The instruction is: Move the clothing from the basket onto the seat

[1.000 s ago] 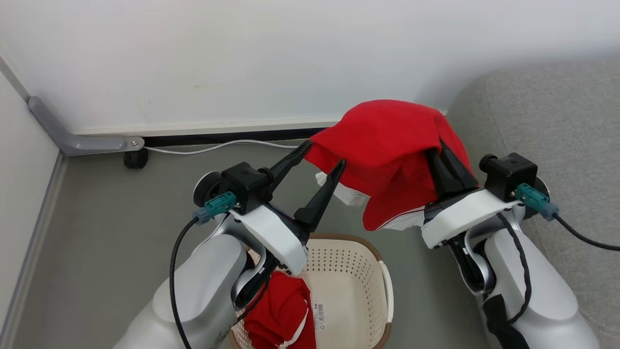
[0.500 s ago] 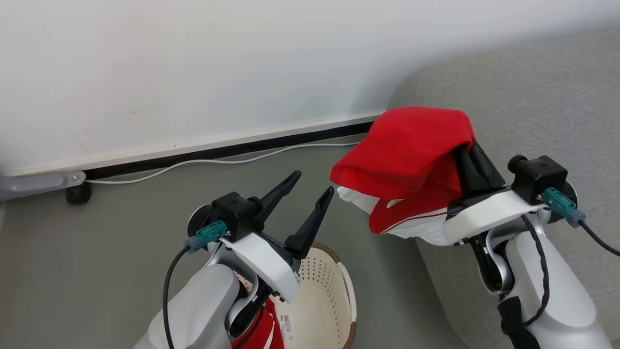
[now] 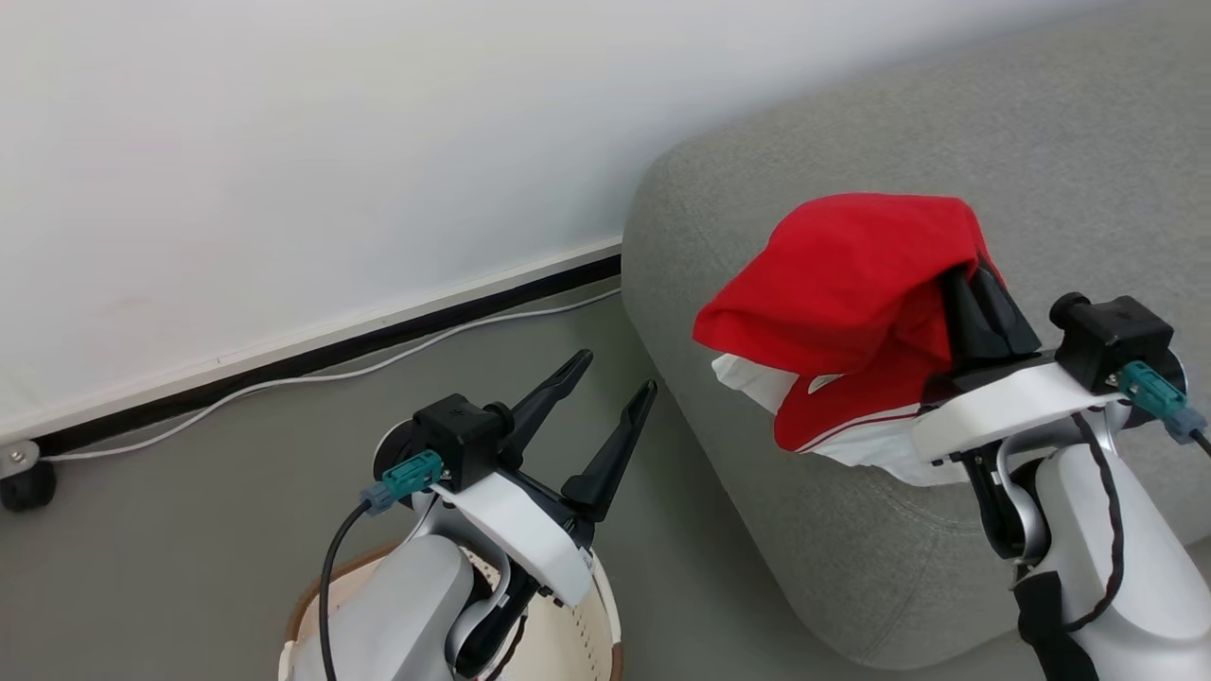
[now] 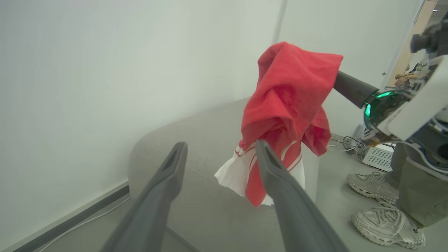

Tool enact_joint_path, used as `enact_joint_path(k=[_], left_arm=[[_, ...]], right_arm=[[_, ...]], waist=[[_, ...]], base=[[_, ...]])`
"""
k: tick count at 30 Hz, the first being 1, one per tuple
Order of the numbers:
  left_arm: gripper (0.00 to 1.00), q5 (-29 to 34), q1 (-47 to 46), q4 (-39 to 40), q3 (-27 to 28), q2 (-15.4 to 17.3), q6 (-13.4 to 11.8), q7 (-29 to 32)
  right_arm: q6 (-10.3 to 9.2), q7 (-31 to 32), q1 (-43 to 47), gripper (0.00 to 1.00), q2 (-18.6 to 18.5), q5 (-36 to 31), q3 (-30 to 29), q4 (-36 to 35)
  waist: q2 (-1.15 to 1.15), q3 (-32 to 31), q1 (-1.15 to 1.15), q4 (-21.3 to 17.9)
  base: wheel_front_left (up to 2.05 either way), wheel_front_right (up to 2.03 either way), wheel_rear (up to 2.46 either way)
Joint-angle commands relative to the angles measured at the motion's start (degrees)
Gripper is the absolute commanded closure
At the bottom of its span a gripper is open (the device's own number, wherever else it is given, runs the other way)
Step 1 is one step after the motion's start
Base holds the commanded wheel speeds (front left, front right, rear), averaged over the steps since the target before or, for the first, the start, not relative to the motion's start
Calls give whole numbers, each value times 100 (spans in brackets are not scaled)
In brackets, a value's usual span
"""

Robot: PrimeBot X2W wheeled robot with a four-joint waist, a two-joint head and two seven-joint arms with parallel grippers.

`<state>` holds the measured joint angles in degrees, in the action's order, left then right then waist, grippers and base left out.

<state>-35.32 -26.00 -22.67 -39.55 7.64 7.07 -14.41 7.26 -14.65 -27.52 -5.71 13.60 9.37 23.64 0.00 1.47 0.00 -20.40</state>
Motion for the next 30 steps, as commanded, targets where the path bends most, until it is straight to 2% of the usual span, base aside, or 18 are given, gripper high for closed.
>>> enact_joint_path(k=[1, 14, 24, 30], left_arm=[[0, 27, -54, 153, 220, 45, 41, -59], [0, 94, 125, 208, 300, 30, 42, -59], [0, 103, 102, 229, 135, 0, 42, -59], [0, 187, 114, 311, 111, 32, 42, -59]], right_arm=[[23, -35, -36, 100, -4, -7, 57, -204], [23, -35, 232, 100, -187, 52, -218, -653], [23, -35, 592, 100, -370, -15, -754, -955], [23, -35, 383, 100, -494, -202, -884, -931]], waist=[[0, -19, 0, -109], [0, -66, 0, -830], [0, 113, 0, -963], [0, 354, 0, -1018]], base=[[0, 0, 0], [0, 0, 0], [0, 0, 0], [0, 0, 0]])
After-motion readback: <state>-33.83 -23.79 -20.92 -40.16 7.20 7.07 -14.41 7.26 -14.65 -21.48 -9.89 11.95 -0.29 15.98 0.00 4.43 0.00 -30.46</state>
